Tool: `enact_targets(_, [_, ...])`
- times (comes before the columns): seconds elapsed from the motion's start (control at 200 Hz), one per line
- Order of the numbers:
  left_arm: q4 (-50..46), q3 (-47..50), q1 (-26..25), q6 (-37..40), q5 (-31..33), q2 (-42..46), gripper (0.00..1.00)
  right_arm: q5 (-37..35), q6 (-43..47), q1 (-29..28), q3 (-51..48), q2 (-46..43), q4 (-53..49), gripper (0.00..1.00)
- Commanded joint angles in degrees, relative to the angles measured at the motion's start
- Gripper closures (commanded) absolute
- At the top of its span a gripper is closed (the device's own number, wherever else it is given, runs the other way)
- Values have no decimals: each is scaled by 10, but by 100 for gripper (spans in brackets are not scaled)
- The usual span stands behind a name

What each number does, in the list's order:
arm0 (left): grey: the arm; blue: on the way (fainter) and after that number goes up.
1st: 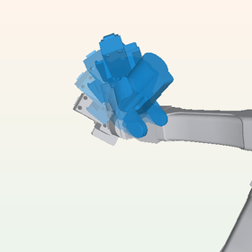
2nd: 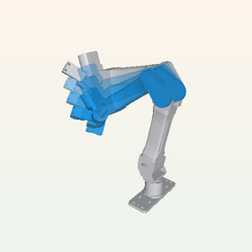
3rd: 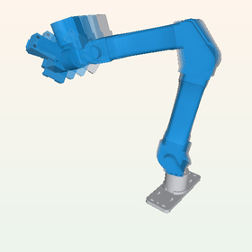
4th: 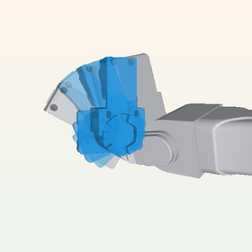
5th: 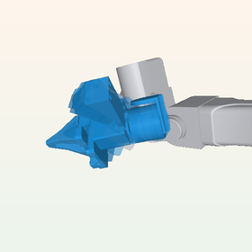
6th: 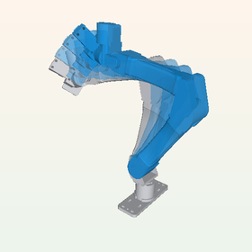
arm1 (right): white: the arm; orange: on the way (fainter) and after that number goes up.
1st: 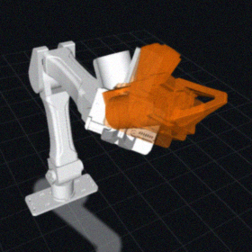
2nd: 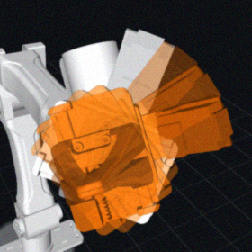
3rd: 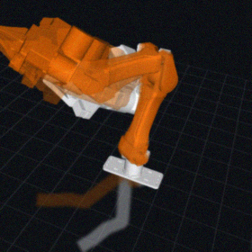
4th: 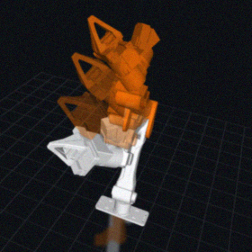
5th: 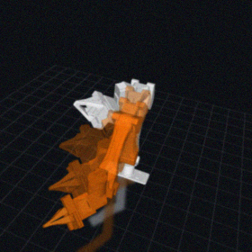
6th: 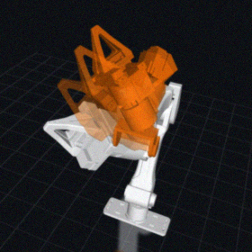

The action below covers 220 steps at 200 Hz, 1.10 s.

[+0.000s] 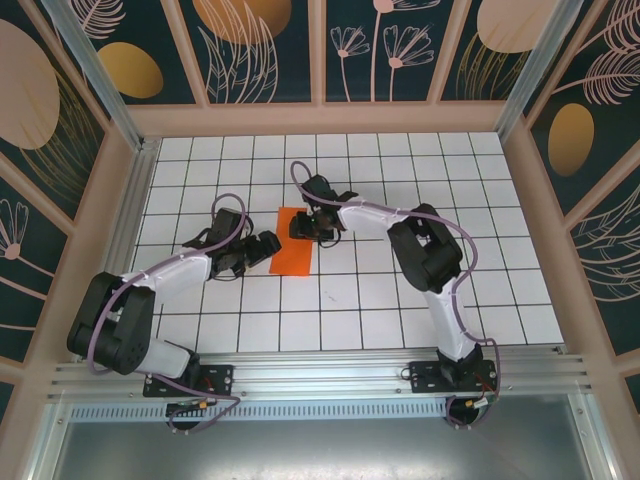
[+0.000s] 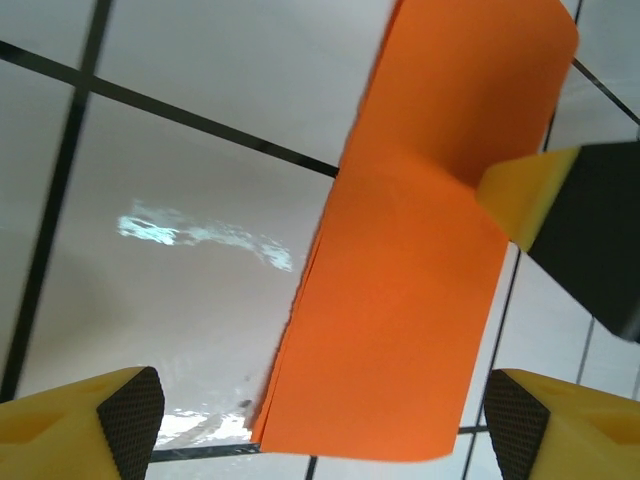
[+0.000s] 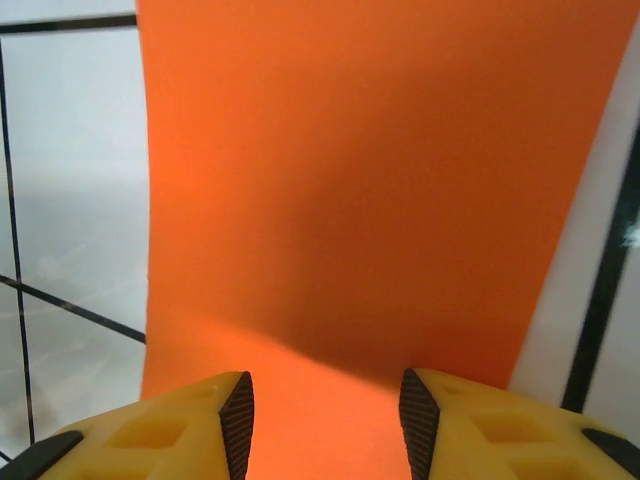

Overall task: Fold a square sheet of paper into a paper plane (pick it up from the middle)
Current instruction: Fold the triangle a second time at the center of the table.

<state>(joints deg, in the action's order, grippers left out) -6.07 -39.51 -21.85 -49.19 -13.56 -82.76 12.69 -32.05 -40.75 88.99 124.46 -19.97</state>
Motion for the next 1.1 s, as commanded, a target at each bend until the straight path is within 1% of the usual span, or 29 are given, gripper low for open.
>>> enact_targets(0.0, [49,17,2,-18,-70,2,15,2,-13,20,-3,8,-31,54])
enact_targets(0.14, [88,30,2,-35,-126,-16,16,28,-26,29,-16,10,-19,54])
enact_targets(0.265, [150,54,2,-67,-174,-28,18,66,-50,43,-40,8,9,54])
enact_targets(0.395, [156,55,2,-73,-182,-43,20,93,-63,53,-57,9,28,54])
enact_targets(0.545, [161,52,2,-76,-180,-53,19,94,-61,57,-66,8,31,54])
enact_targets(0.635, [185,53,2,-87,-185,-58,24,95,-59,57,-68,8,31,54])
enact_targets(0.721, [186,48,2,-86,-171,-64,30,97,-59,58,-70,8,32,54])
enact_targets(0.861, [205,46,2,-94,-166,-82,46,101,-59,58,-71,8,35,54])
enact_targets(0.966, [204,50,2,-95,-149,-82,65,105,-59,60,-72,4,39,54])
enact_targets(1.096, [172,46,2,-74,-107,-74,84,124,-48,68,-72,-12,61,54])
